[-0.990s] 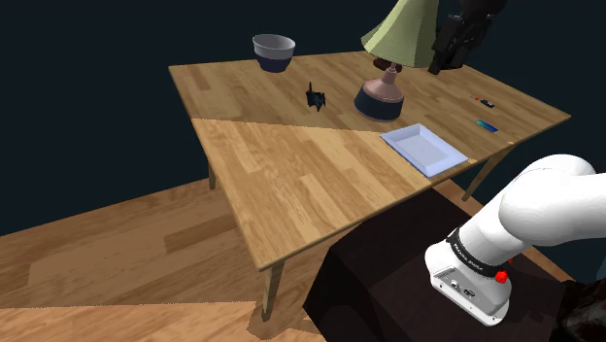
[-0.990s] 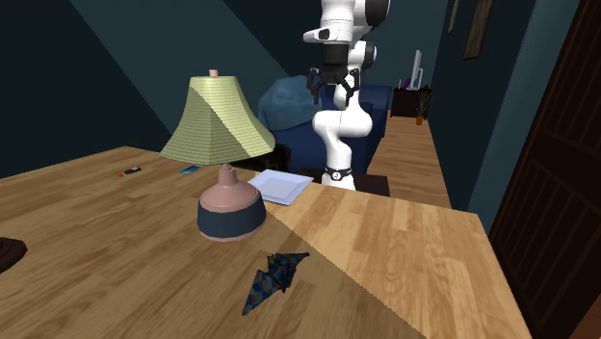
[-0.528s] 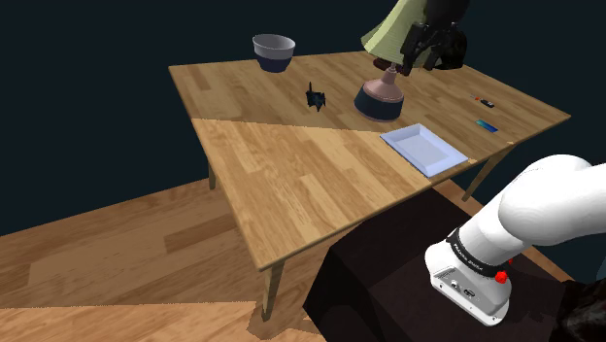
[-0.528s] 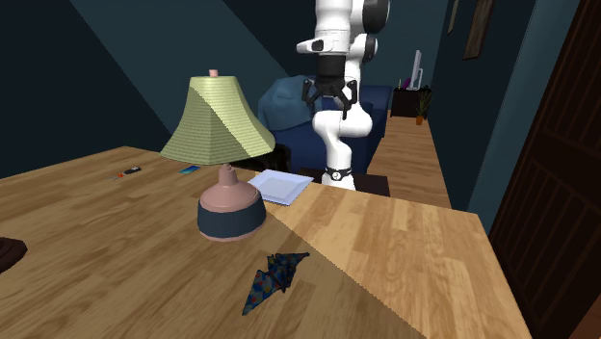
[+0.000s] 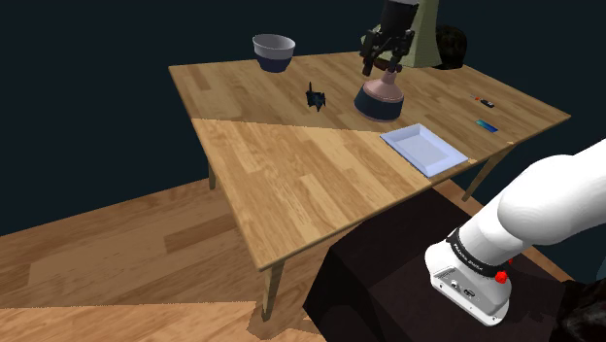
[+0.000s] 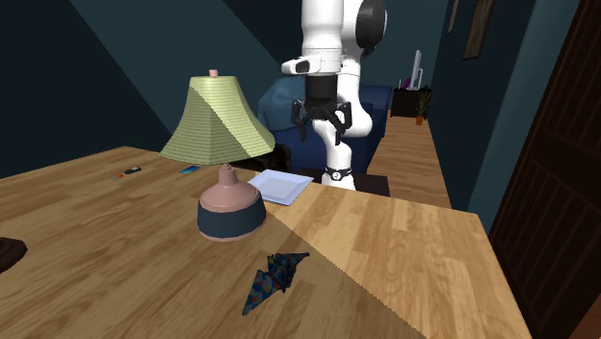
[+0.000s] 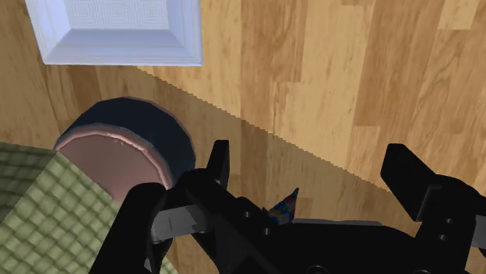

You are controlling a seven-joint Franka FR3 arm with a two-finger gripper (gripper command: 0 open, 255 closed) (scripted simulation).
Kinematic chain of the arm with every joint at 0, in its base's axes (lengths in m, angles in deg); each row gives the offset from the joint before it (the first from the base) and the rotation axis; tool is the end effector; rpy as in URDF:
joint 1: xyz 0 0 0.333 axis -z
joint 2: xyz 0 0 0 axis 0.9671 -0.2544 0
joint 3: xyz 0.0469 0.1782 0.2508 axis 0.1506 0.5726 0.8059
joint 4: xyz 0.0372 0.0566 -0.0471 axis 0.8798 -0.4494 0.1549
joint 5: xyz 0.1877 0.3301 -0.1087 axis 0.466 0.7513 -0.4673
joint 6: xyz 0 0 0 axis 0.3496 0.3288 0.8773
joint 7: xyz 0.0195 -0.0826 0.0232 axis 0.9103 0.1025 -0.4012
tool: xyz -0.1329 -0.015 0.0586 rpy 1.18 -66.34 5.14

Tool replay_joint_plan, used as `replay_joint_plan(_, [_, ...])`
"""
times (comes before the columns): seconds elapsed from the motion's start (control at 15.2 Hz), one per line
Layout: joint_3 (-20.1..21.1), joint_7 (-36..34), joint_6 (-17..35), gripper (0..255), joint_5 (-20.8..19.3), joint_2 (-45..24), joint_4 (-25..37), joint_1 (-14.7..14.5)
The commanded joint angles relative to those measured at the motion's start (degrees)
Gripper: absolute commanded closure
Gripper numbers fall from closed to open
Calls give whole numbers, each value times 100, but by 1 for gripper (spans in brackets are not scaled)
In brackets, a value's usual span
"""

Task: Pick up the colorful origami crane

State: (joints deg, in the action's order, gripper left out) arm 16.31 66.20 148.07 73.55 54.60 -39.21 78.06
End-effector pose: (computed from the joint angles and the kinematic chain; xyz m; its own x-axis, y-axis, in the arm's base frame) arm 0.4576 -0.0110 0.4930 0.9884 -0.1468 -0.0390 -0.1470 -0.9891 -0.0020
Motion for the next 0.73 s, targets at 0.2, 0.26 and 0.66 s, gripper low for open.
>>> replay_joint_plan(0.2, [-18,-160,401,0,38,-1119,639,44])
replay_joint_plan(0.26, [-23,-191,449,0,47,-1345,802,51])
replay_joint_plan(0.66, [-63,-358,586,0,109,-2723,1951,94])
